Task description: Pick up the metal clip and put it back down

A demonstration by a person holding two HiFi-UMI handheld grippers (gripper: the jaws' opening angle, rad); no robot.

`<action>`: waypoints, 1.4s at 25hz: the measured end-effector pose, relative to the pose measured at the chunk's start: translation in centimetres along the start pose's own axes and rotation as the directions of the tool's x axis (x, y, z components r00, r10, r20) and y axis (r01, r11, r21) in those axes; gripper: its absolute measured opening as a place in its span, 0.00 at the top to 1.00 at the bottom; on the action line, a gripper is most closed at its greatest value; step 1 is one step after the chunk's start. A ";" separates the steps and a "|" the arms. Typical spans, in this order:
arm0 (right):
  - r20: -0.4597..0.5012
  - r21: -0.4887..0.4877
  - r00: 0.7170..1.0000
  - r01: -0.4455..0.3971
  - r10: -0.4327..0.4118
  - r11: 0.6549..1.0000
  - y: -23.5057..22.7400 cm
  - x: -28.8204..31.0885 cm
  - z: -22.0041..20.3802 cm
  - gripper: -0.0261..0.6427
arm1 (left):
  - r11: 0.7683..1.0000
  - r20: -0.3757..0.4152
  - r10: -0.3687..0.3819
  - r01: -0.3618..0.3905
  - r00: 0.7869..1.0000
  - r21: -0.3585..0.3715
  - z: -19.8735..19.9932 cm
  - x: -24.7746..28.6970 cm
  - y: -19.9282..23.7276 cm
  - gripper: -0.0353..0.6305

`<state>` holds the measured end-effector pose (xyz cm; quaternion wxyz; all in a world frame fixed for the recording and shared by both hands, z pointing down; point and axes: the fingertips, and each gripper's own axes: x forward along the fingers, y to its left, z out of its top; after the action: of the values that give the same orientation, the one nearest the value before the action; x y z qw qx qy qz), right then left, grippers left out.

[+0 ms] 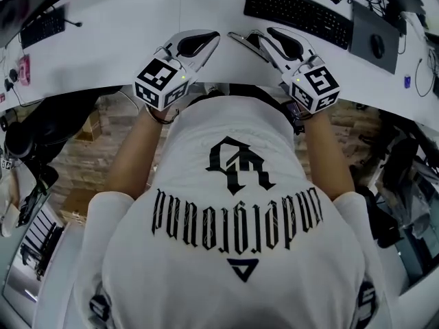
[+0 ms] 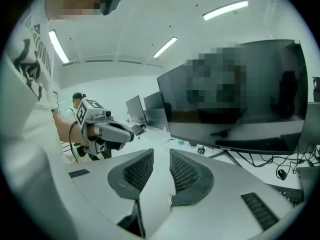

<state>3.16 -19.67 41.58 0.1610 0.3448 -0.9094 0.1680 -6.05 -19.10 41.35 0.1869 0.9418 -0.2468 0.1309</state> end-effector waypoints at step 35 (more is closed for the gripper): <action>0.138 -0.151 0.987 0.104 -0.083 0.983 7.6 -5.3 9.7 0.94 | 0.995 0.221 -0.078 0.061 0.972 0.082 8.7 -10.0 -3.3 0.93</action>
<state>-0.01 -15.33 29.25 0.1355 0.3838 -0.9111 0.0647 -11.45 -15.96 29.21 0.1272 0.9649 -0.2282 0.0262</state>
